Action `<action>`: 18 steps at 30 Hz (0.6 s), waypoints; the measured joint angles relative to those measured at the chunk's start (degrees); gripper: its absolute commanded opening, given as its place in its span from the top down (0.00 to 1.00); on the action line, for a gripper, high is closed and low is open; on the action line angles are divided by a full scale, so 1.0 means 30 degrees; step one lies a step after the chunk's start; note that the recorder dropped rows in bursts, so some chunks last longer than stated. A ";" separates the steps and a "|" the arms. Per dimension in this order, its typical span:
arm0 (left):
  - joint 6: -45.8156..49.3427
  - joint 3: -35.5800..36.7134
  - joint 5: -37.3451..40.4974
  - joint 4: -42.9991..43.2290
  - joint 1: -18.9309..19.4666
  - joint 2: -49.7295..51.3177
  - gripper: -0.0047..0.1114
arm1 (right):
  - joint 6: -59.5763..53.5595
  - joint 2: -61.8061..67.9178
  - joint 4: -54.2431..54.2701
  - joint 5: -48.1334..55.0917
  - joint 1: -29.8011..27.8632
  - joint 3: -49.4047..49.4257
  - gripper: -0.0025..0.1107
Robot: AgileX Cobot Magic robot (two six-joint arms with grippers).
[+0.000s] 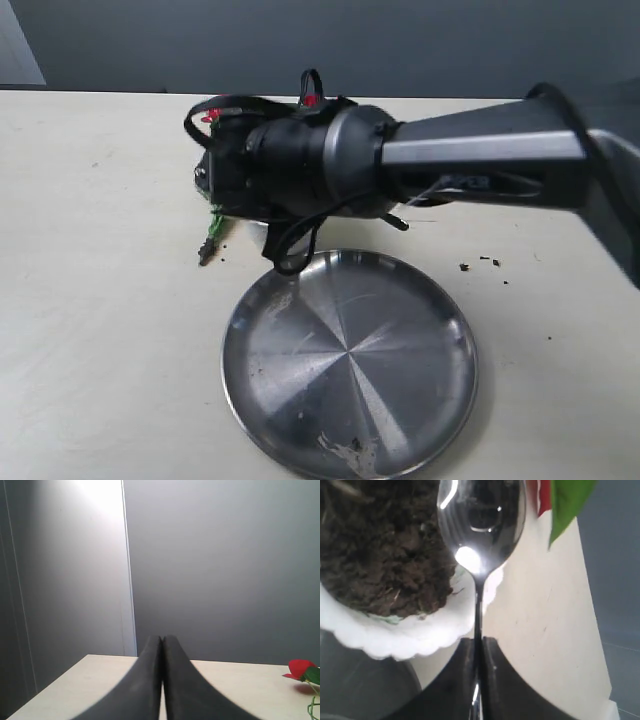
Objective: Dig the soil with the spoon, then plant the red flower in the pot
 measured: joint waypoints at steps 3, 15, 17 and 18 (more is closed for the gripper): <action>0.0000 0.0000 0.0000 0.0000 0.0000 0.0000 0.96 | 0.0260 -0.1414 0.0561 -0.0246 0.0000 0.0000 0.98; 0.0000 0.0000 0.0000 0.0000 -0.0035 0.0000 0.96 | -0.1695 -0.4256 0.6653 0.3669 -0.0043 0.0000 0.98; 0.0000 0.0000 0.0000 0.0000 -0.0032 0.0000 0.96 | -0.2503 -0.4320 0.8803 0.3757 -0.0227 0.0000 0.98; 0.0000 0.0000 0.0000 0.0000 -0.0032 0.0000 0.96 | -0.2872 -0.4337 0.9701 0.3757 -0.0283 0.0083 0.98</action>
